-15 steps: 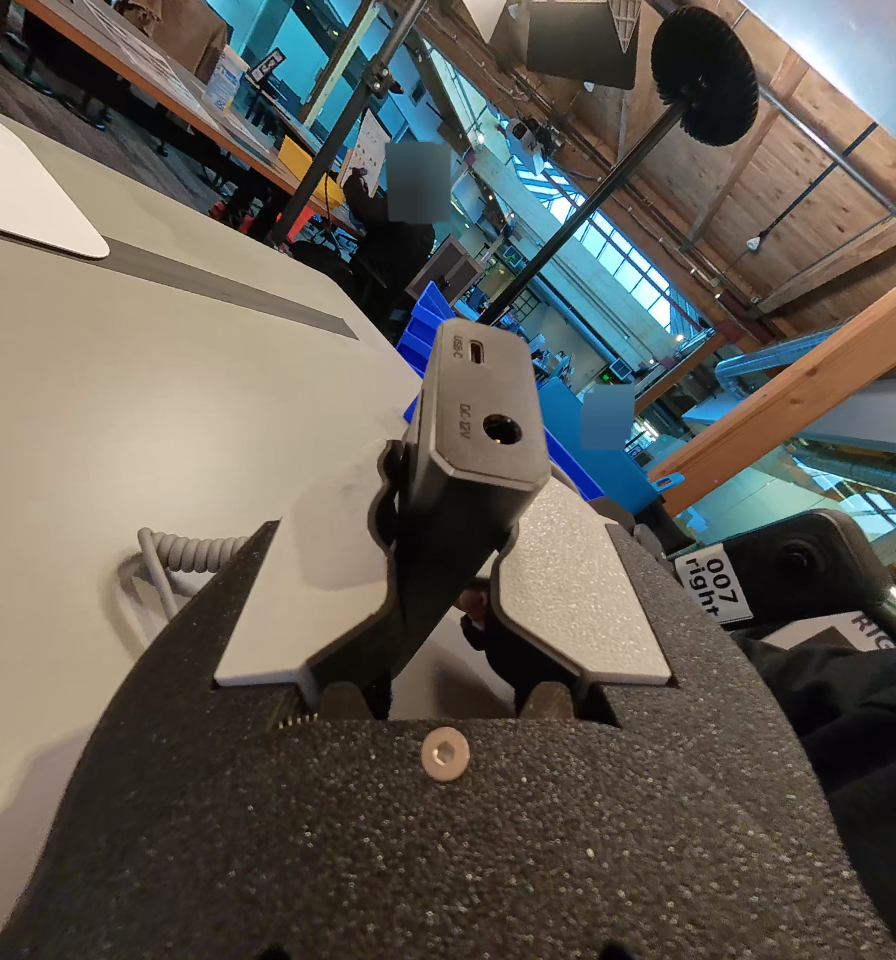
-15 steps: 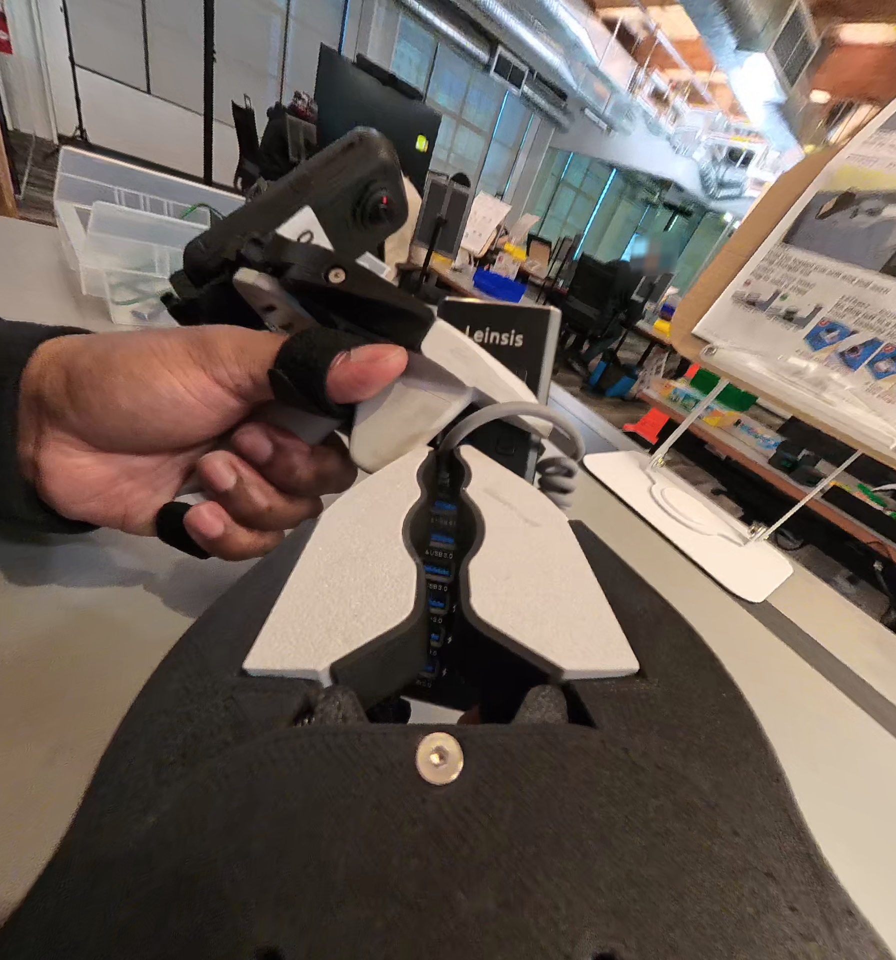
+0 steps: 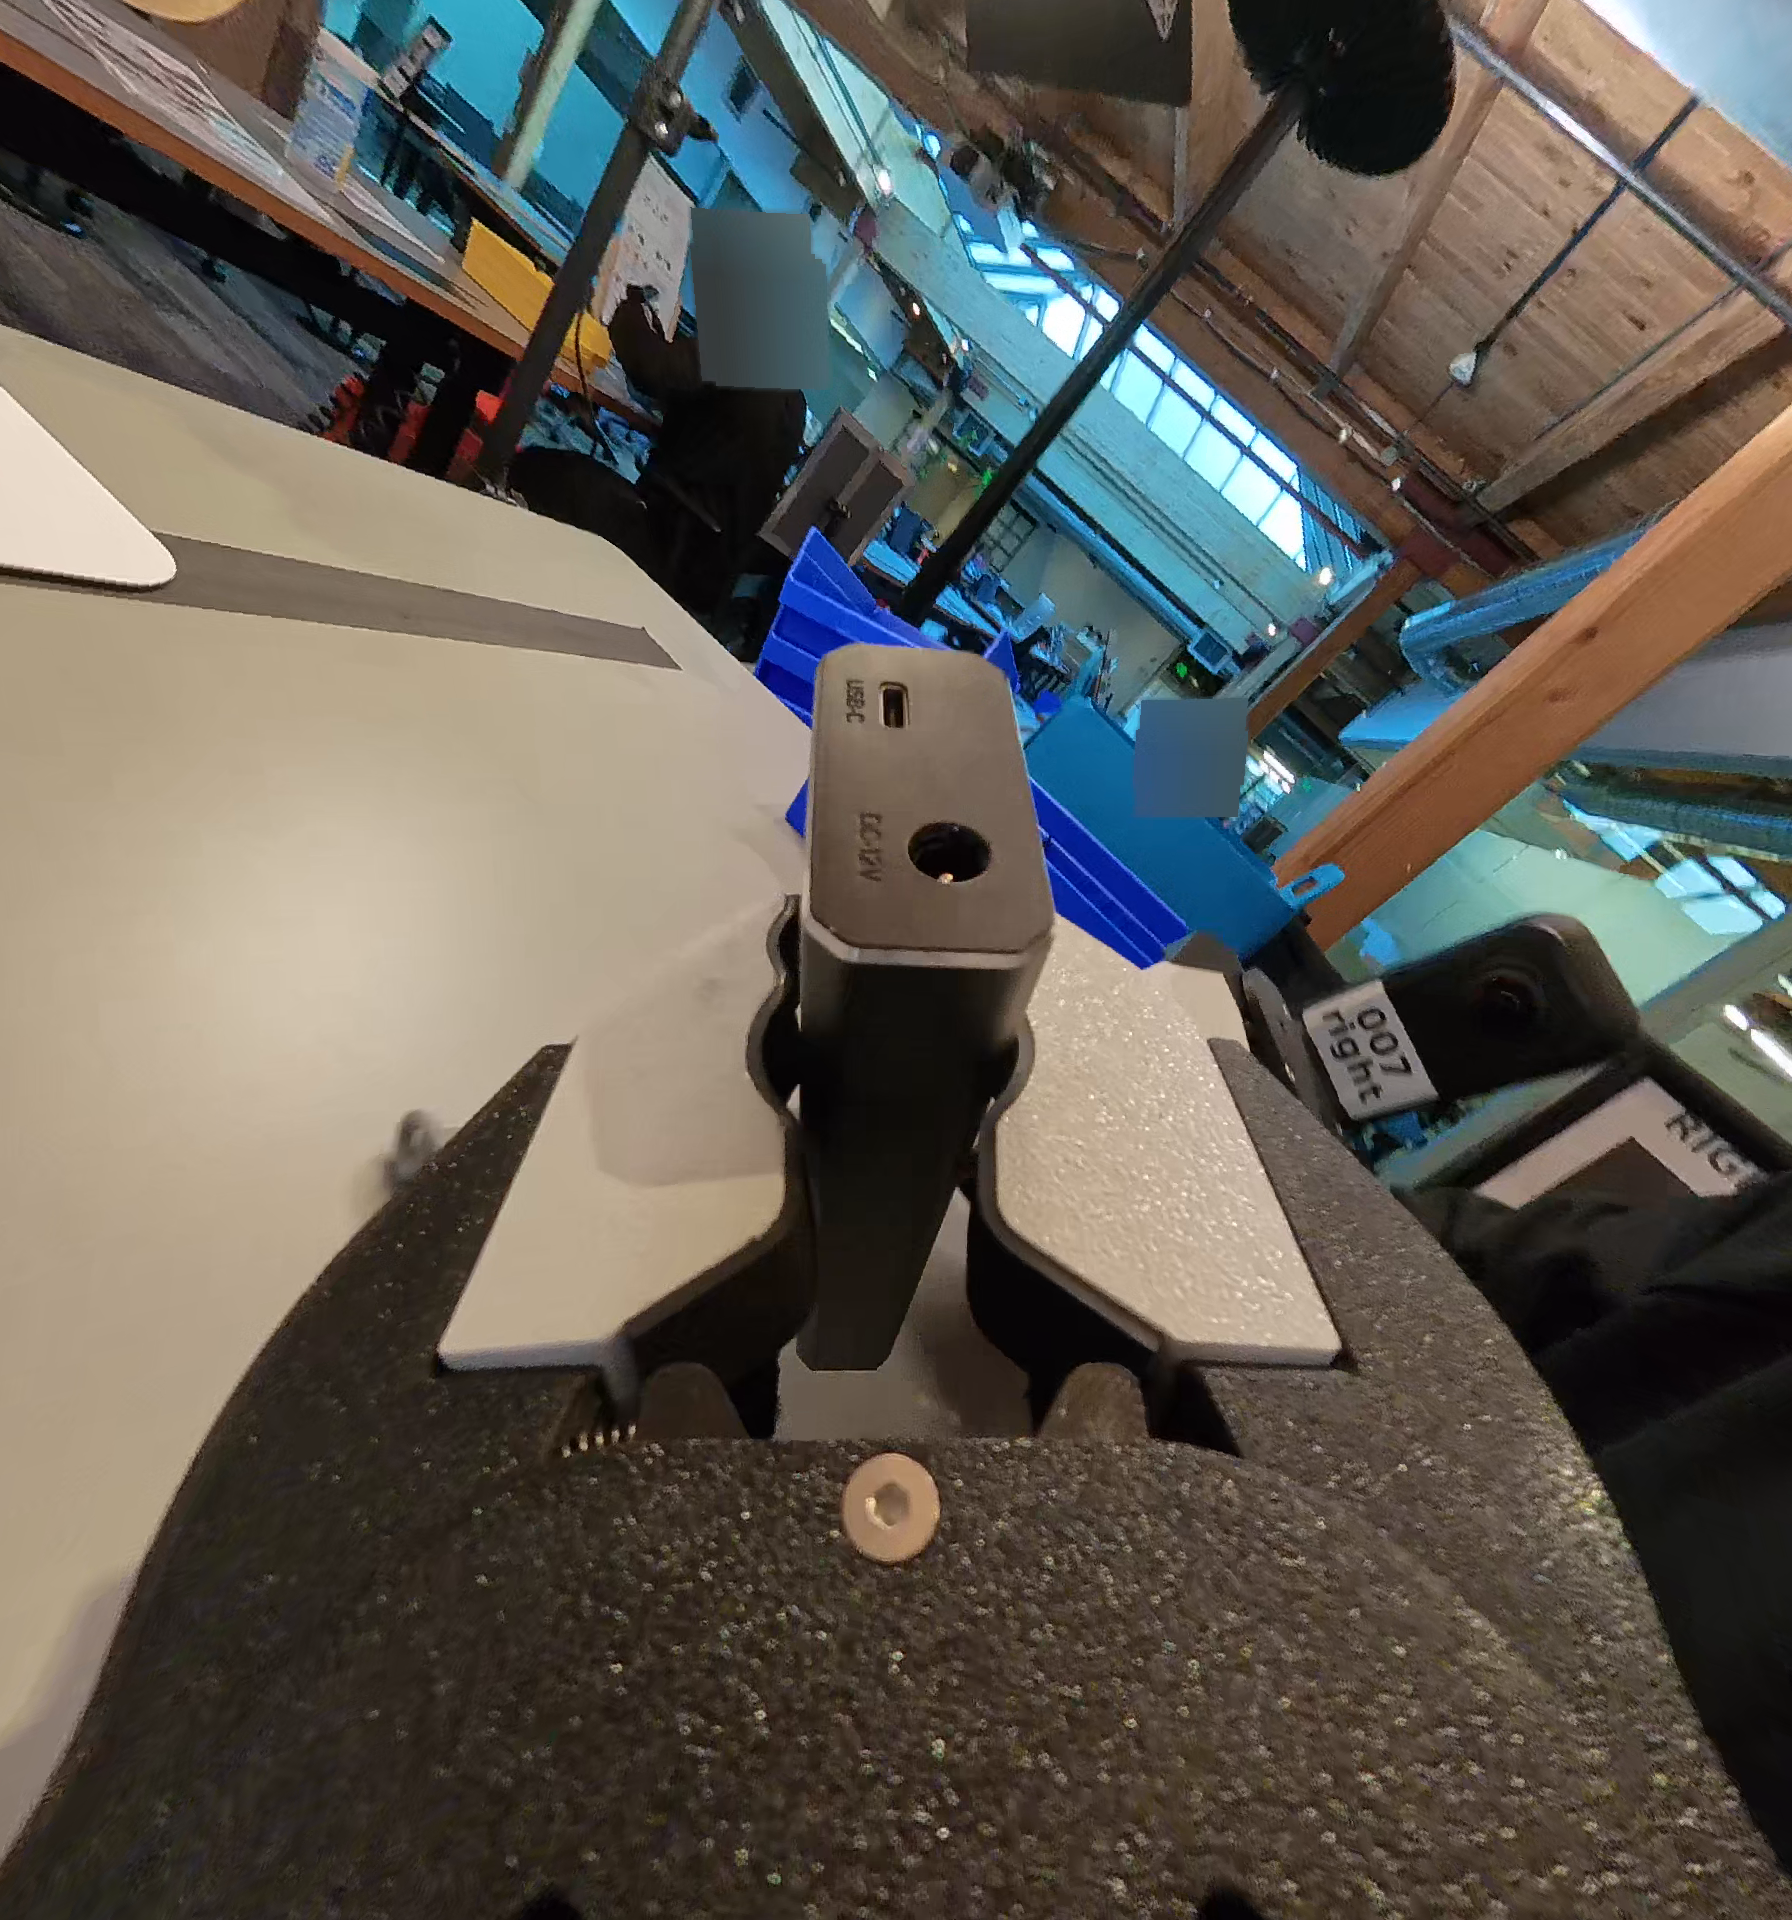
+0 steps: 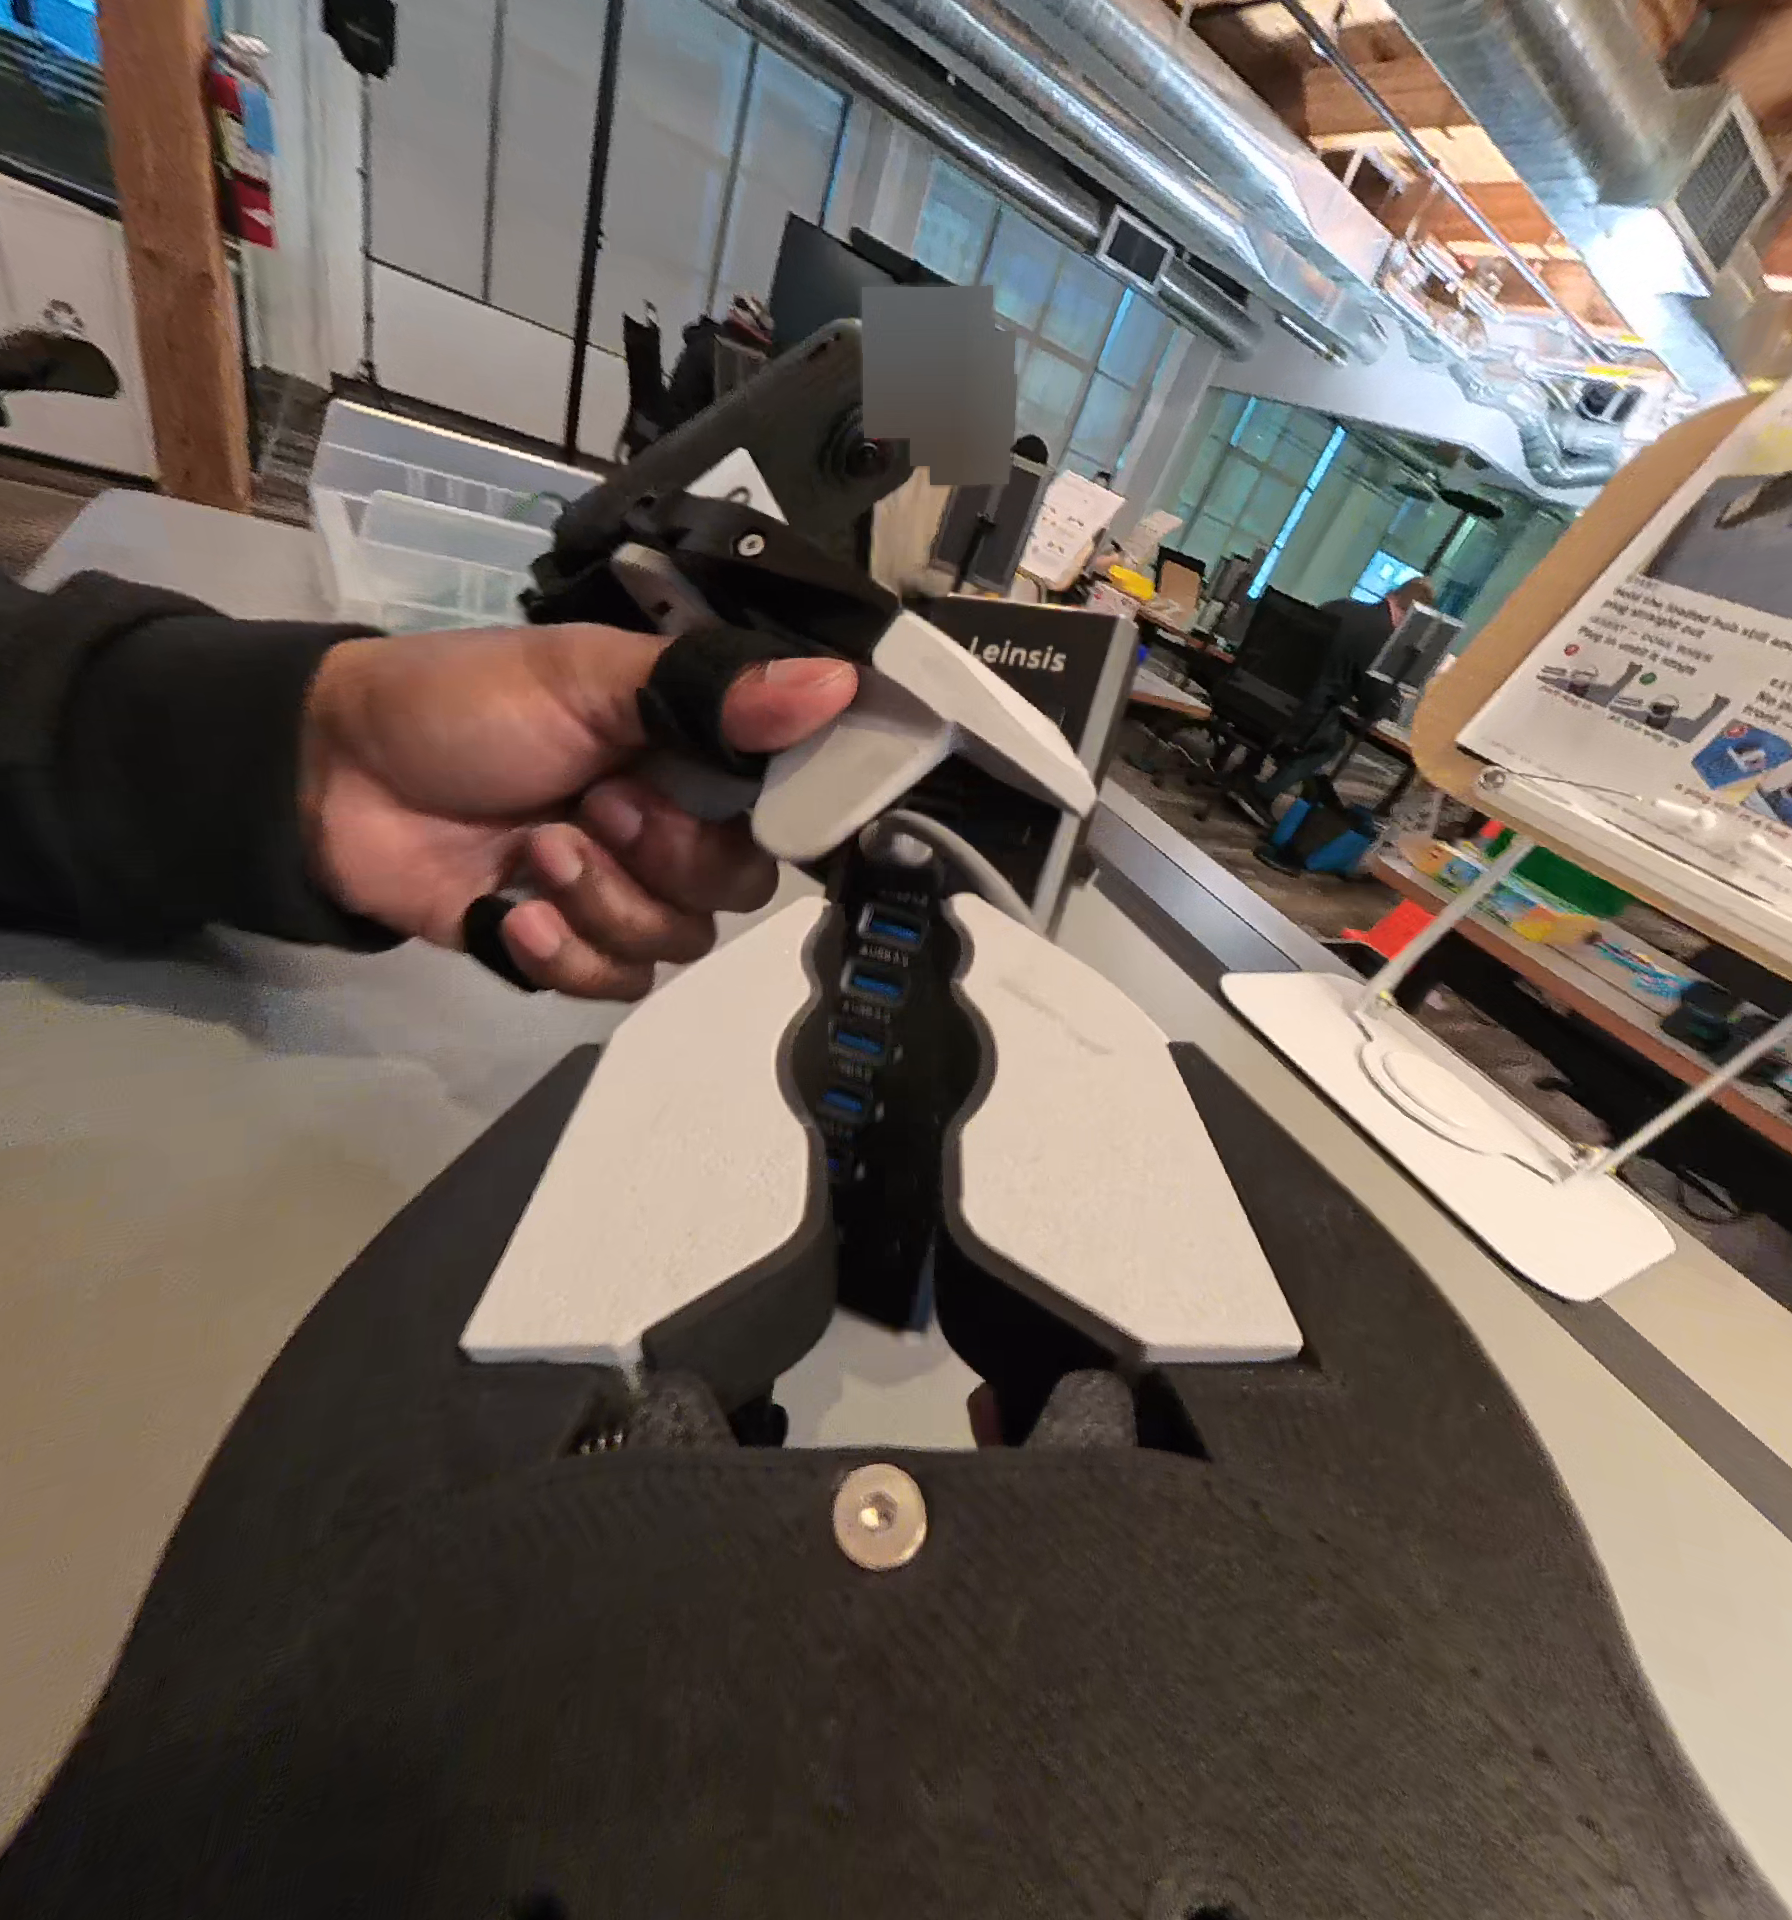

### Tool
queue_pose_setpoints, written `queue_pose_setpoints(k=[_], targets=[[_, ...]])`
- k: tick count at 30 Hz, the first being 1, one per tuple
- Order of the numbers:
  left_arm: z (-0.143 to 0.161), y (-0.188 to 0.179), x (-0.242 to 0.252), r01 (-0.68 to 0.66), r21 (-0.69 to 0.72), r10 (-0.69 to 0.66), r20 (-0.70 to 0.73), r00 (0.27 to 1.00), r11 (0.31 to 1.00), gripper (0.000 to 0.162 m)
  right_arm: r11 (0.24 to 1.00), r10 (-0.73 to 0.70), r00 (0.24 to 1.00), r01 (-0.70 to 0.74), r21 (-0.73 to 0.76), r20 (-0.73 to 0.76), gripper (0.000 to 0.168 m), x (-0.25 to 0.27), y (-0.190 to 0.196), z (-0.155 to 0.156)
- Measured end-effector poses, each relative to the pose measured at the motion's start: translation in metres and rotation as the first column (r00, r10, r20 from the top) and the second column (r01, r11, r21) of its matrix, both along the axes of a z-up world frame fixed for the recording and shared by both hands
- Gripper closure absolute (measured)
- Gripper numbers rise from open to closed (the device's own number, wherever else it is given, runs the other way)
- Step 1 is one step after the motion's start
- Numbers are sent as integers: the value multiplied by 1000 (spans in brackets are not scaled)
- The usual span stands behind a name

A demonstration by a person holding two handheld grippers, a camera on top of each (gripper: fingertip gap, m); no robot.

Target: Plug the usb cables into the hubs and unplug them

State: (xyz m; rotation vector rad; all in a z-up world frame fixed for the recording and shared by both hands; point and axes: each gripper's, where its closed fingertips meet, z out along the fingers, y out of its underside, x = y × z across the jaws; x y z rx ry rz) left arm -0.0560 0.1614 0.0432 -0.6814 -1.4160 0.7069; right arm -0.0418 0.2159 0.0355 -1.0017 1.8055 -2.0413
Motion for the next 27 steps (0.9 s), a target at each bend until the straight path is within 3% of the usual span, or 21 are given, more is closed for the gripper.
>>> queue_pose_setpoints(k=[3, 5, 8, 10, 14, 17, 21, 24, 27], targets=[[1, -8, 13, 79, -14, -78, 59, 995, 997, 131, 996, 57, 997, -59, 64, 45, 151, -11, 1, 2], [-5, -2, 21, 199, 18, -200, 124, 972, 980, 131, 990, 56, 998, -61, 123, 41, 152, -19, -5, -5], [-22, 28, 35, 399, 131, -420, 224, 880, 907, 131, 983, 31, 999, -33, 179, 10, 152, -31, -14, -19], [-30, 46, 42, 485, 127, -500, 272, 822, 865, 131, 976, 17, 1000, -15, 218, -8, 151, -37, -21, -28], [-37, 57, 51, 543, 102, -543, 338, 769, 833, 131, 957, 41, 999, -33, 289, -22, 145, -38, -35, -35], [-33, 63, 59, 584, 63, -567, 345, 748, 809, 131, 927, 169, 982, -128, 353, -86, 142, -16, -40, -41], [-25, 71, 72, 638, -22, -589, 360, 724, 770, 131, 825, 344, 919, -199, 529, -191, 132, 27, -46, -65], [-22, 69, 76, 635, -44, -587, 336, 736, 771, 131, 718, 461, 830, -143, 681, -312, 120, 50, -41, -102], [-27, 61, 77, 615, -42, -563, 358, 745, 788, 131, 680, 485, 803, -96, 727, -348, 126, 58, -38, -124]])
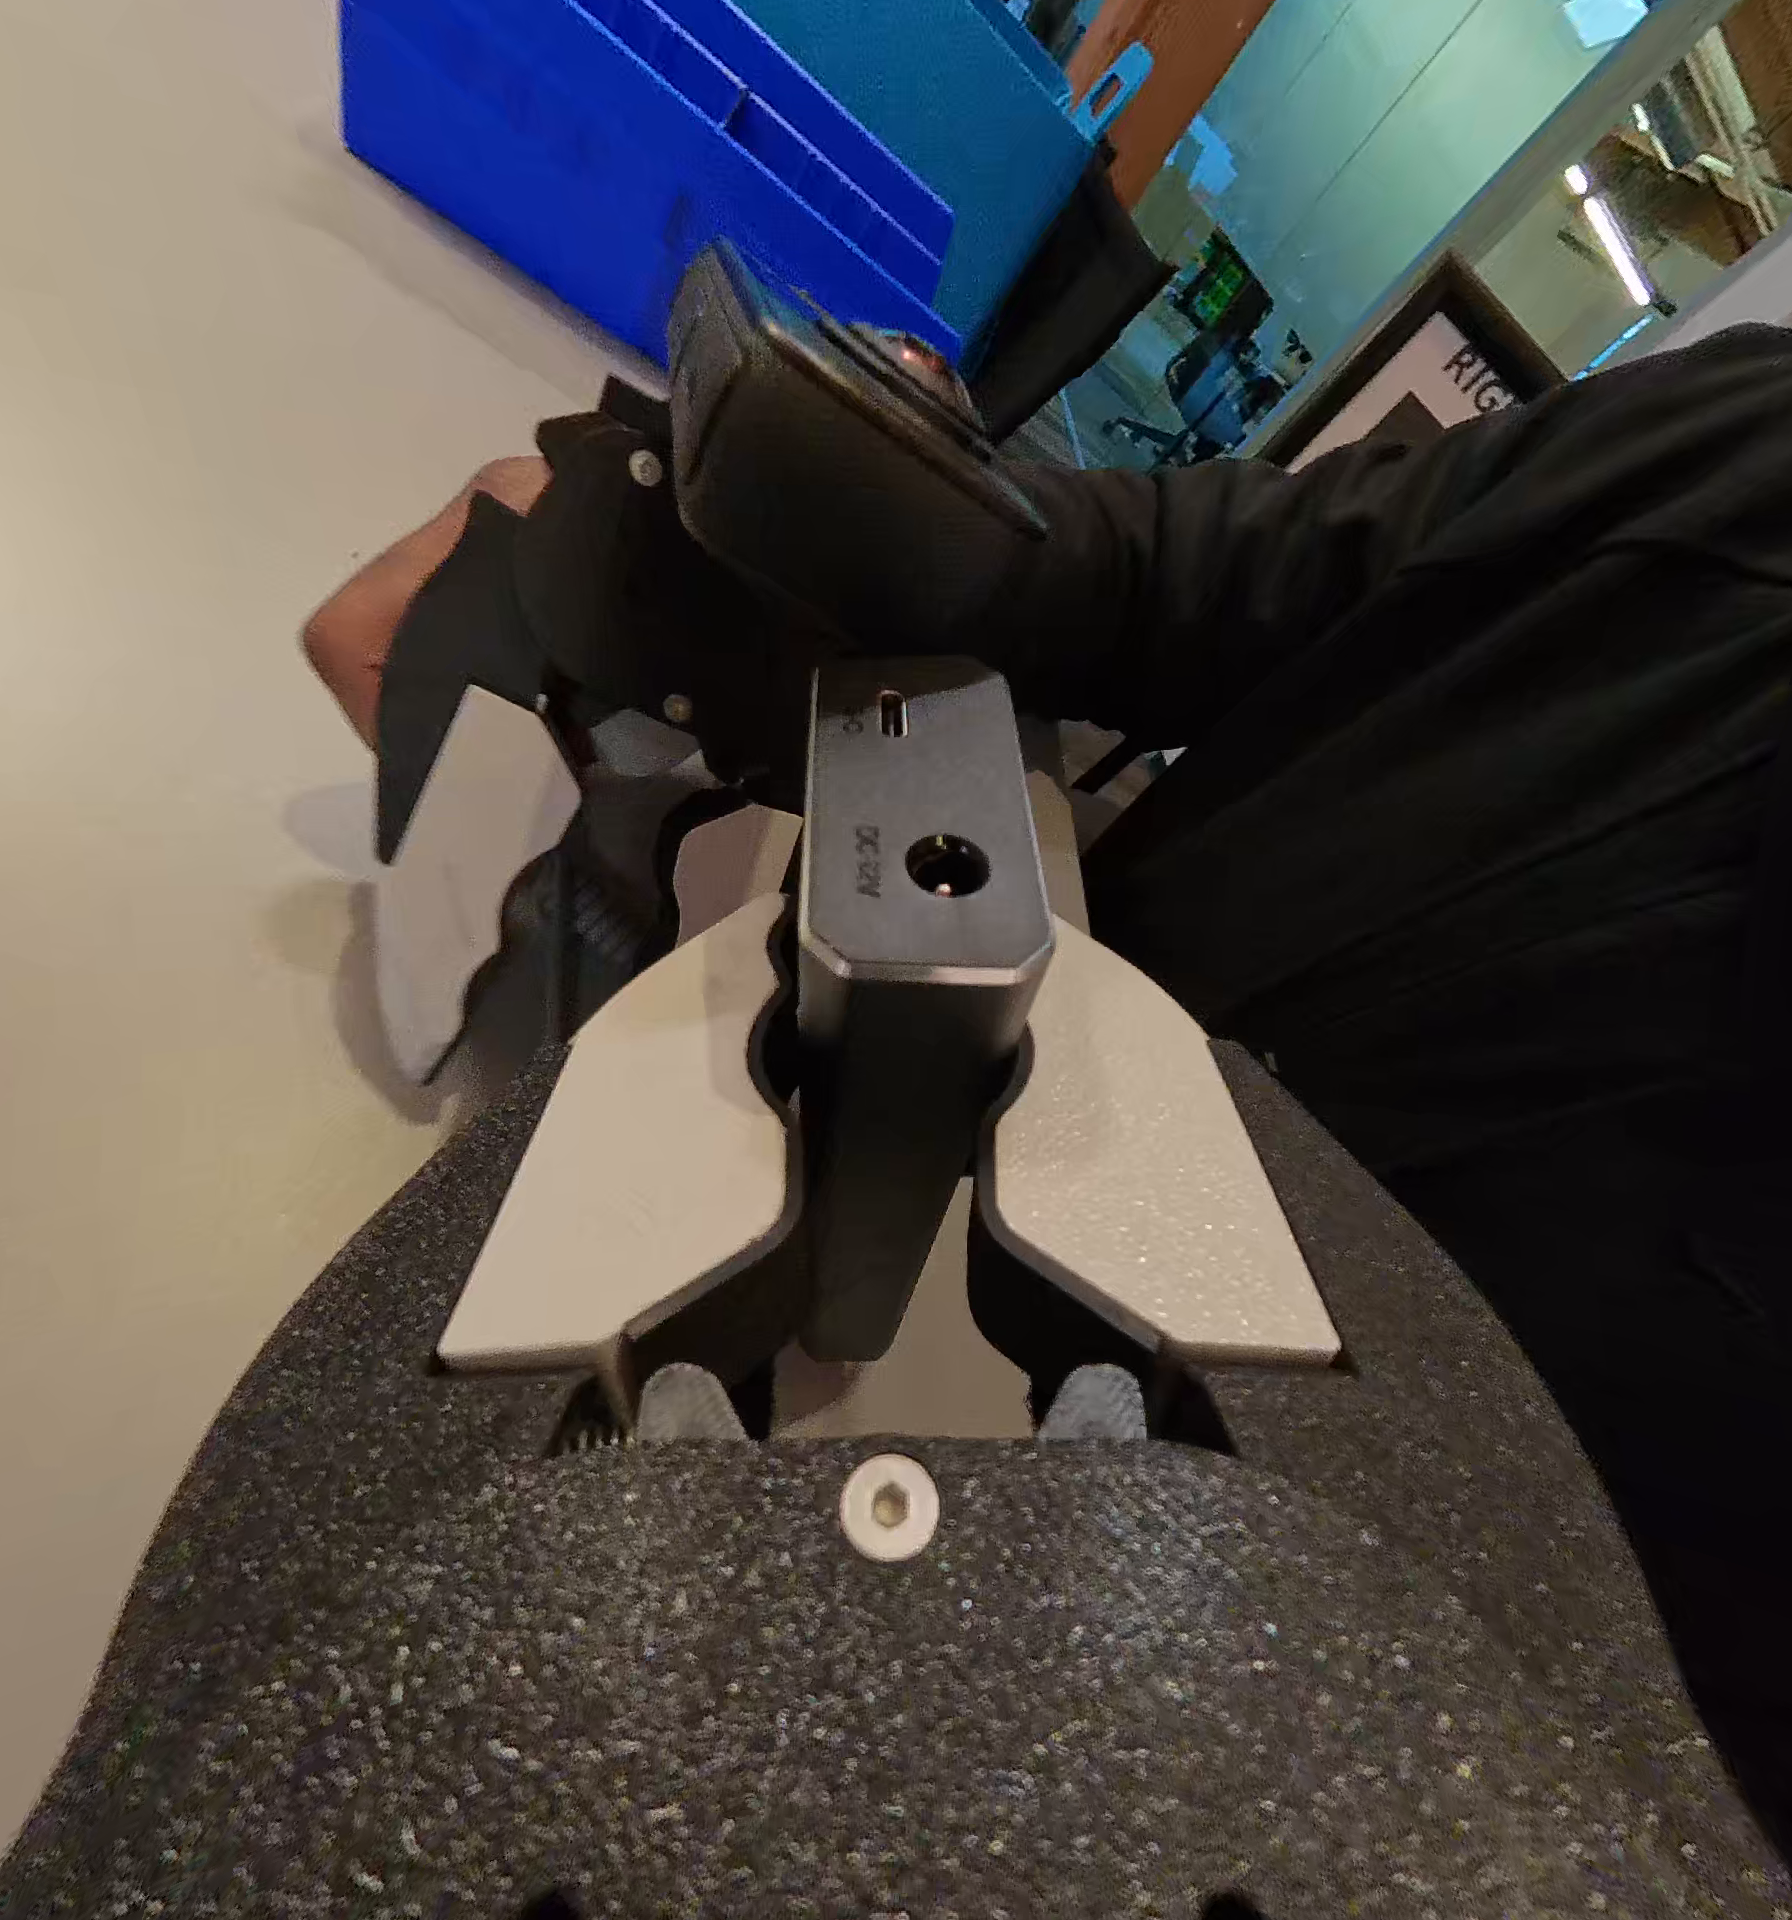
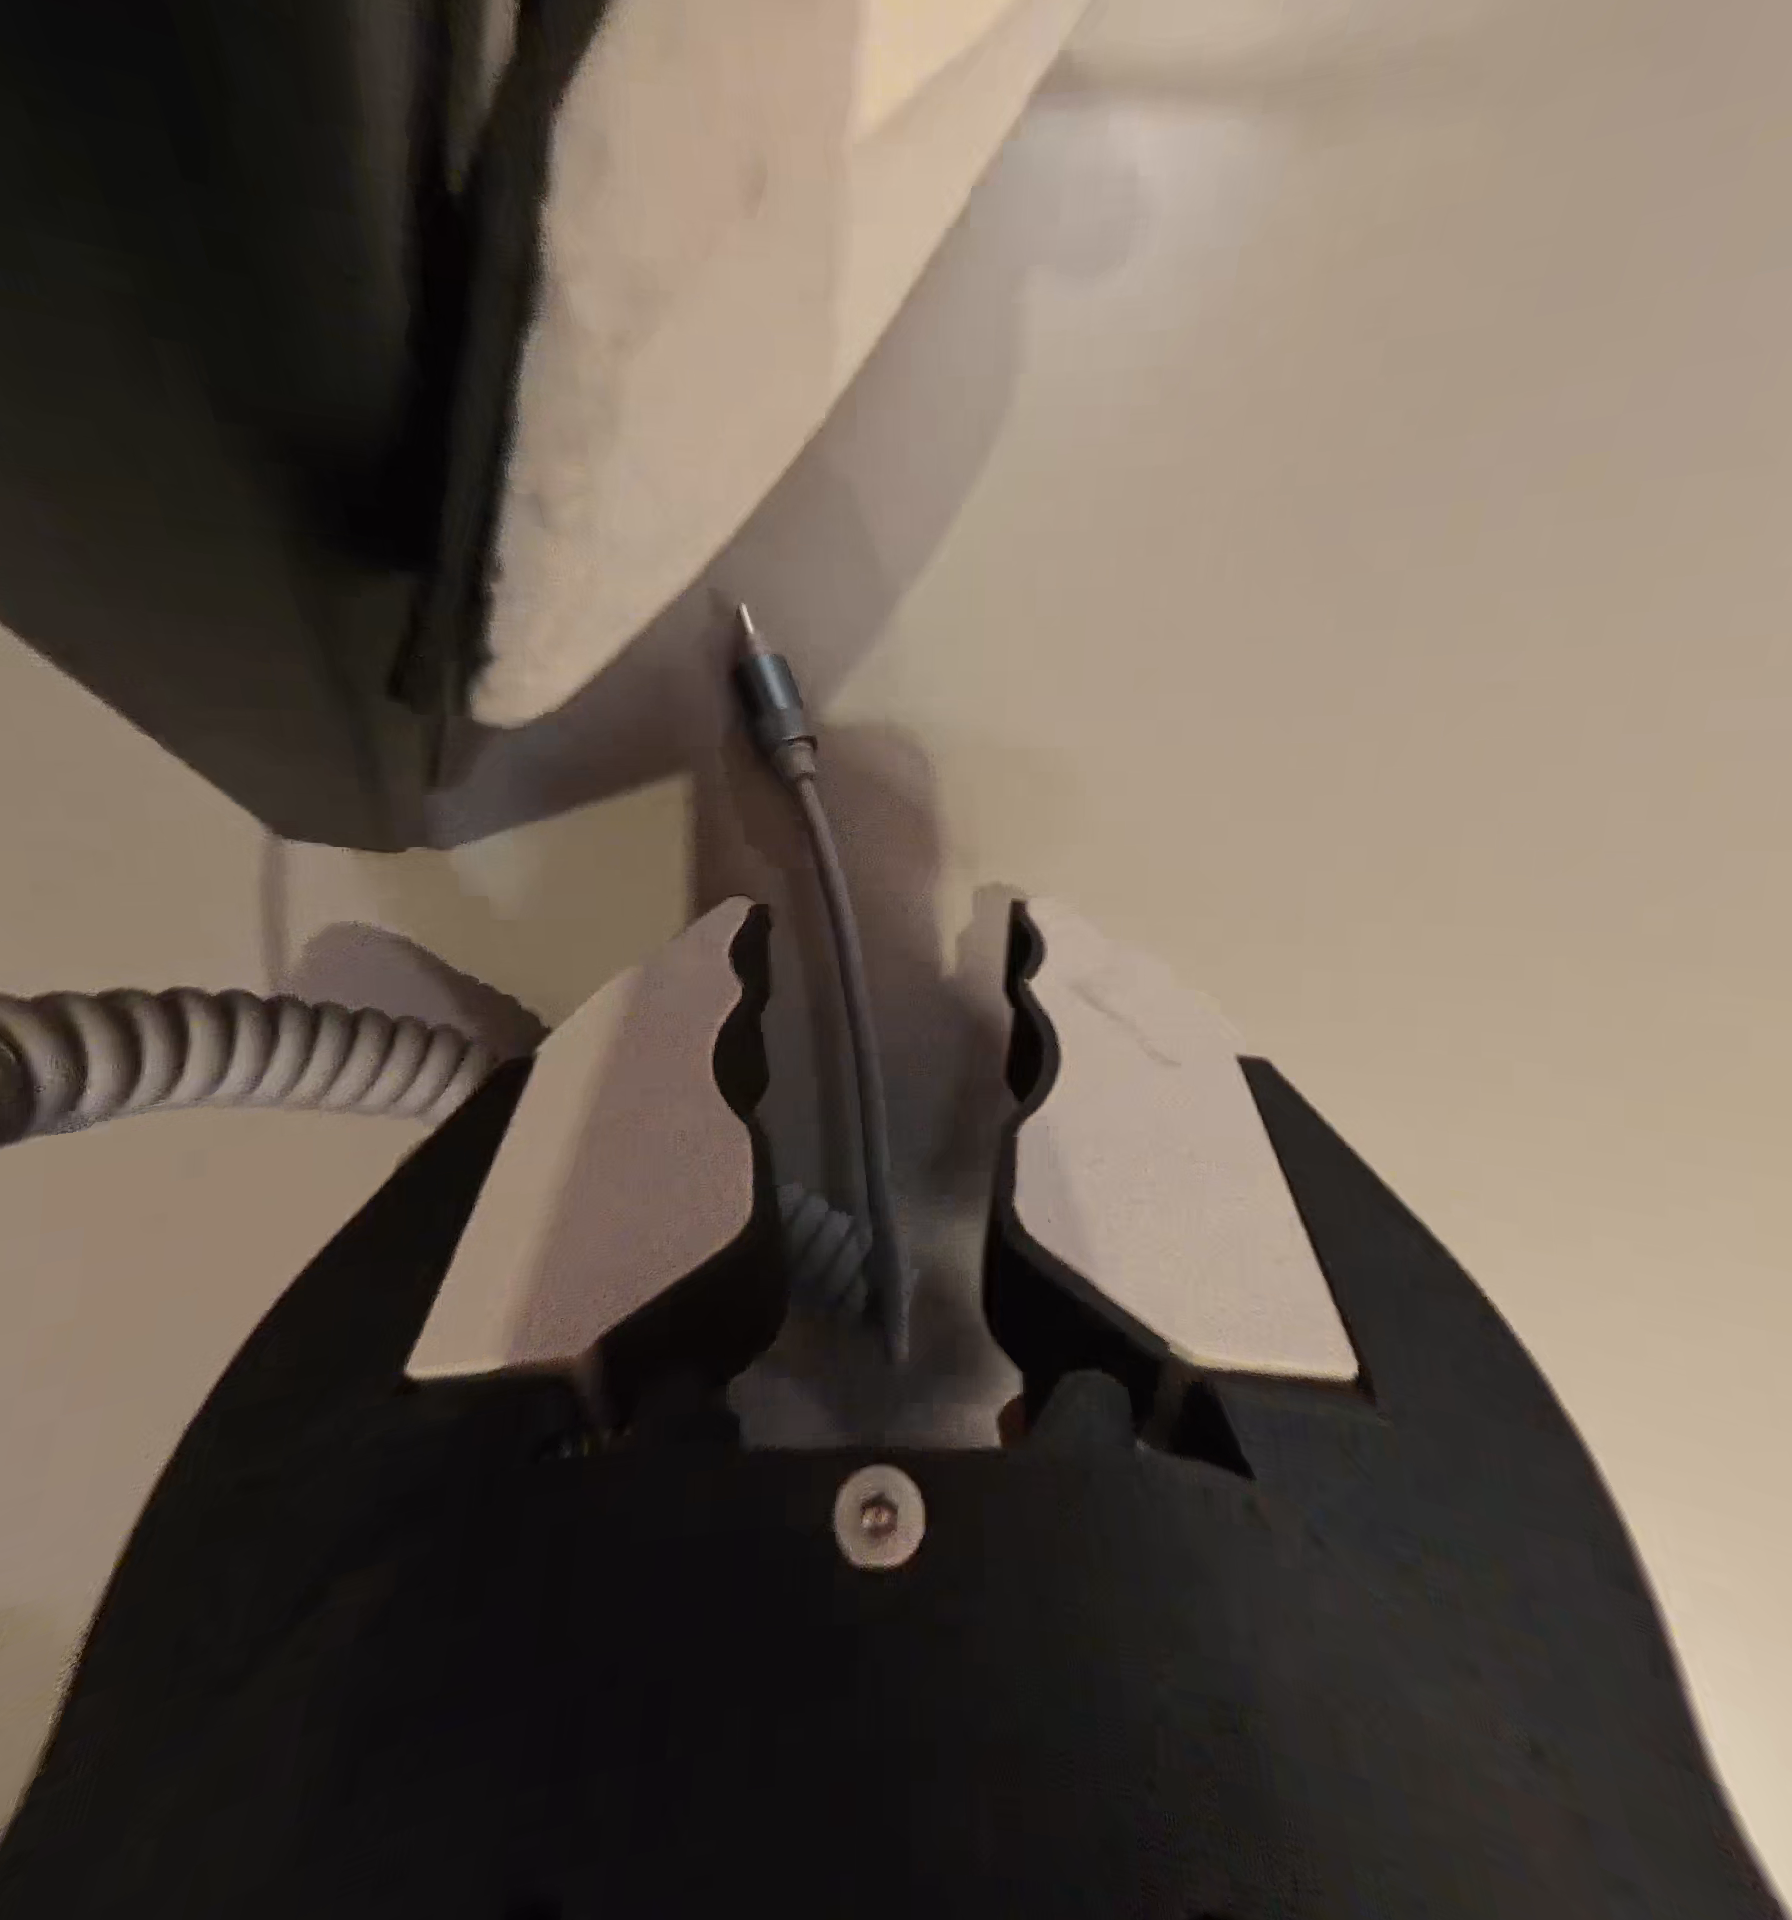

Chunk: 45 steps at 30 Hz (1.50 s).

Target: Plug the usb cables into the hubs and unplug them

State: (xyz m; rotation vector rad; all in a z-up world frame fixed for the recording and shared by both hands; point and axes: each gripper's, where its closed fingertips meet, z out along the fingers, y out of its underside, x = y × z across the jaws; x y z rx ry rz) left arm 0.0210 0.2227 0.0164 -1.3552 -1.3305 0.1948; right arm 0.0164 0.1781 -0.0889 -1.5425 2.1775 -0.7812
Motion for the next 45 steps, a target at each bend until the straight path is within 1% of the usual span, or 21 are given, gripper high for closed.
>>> queue_pose_setpoints(k=[1, 2, 3, 4, 5, 9, 11, 14, 17, 19, 21, 24, 28, 30, 32, 35, 38, 41, 43, 45], targets=[[-2, -4, 0, -15, 0, 15, 9, 1000, 1000, 131, 1000, -17, 1000, 17, 24, -11, 139, -3, 1, -4], [-2, -7, 0, -32, 2, 32, 11, 999, 999, 131, 998, -37, 999, 38, 49, -28, 144, -7, 2, -7], [-2, -10, 0, -43, 5, 43, 11, 999, 999, 131, 996, -65, 998, 66, 57, -28, 158, -11, 2, -8], [-3, -13, 1, -51, 7, 51, 14, 999, 999, 131, 993, -104, 994, 105, 48, -31, 164, -18, -1, -9], [-4, -16, 2, -61, 4, 61, 20, 998, 998, 131, 987, -149, 988, 151, 56, -38, 165, -25, -2, -11], [-16, -30, 3, -127, -29, 128, 74, 989, 992, 131, 946, -291, 956, 292, 139, -32, 165, -54, 5, -14], [-18, -35, 2, -155, -18, 156, 92, 984, 988, 131, 929, -329, 944, 331, 166, -41, 165, -70, 12, -14], [-19, -36, 1, -165, -12, 165, 95, 982, 986, 131, 920, -356, 934, 355, 164, -27, 164, -84, 15, -10], [-20, -36, -2, -171, -8, 171, 99, 980, 985, 131, 922, -374, 927, 370, 112, 23, 148, -83, 4, 5], [-20, -35, -2, -170, -8, 170, 98, 981, 985, 131, 927, -371, 928, 368, 74, 39, 142, -77, -3, 10], [-20, -35, -2, -173, -8, 173, 99, 980, 985, 132, 926, -377, 926, 376, 46, 31, 137, -71, -11, 9], [-20, -36, -3, -178, -8, 177, 100, 979, 984, 132, 926, -376, 926, 377, 34, -25, 129, -63, -19, -4], [-19, -35, -4, -181, -15, 181, 98, 979, 983, 132, 918, -392, 917, 395, 32, -75, 130, -57, -31, -17], [-19, -36, -5, -186, -19, 187, 96, 978, 982, 132, 913, -399, 915, 402, 61, -61, 140, -52, -34, -17], [-19, -37, -6, -196, -22, 197, 94, 976, 980, 132, 913, -400, 914, 404, 62, -68, 157, -52, -35, -17], [-18, -43, -8, -231, -31, 233, 89, 968, 972, 132, 912, -406, 911, 409, 30, -65, 158, -56, -37, -16], [-17, -49, -11, -273, -36, 276, 81, 958, 961, 132, 914, -394, 919, 394, -94, 24, 158, -57, -42, 0], [-18, -57, -14, -319, -42, 321, 72, 944, 947, 132, 889, -401, 905, 422, -179, 144, 158, -59, -46, 21], [-14, -63, -19, -354, -96, 358, 21, 934, 930, 132, 864, -406, 887, 451, -225, 220, 158, -62, -48, 35], [-10, -68, -25, -389, -195, 388, -48, 920, 900, 132, 837, -407, 873, 474, -272, 269, 158, -68, -47, 46]])
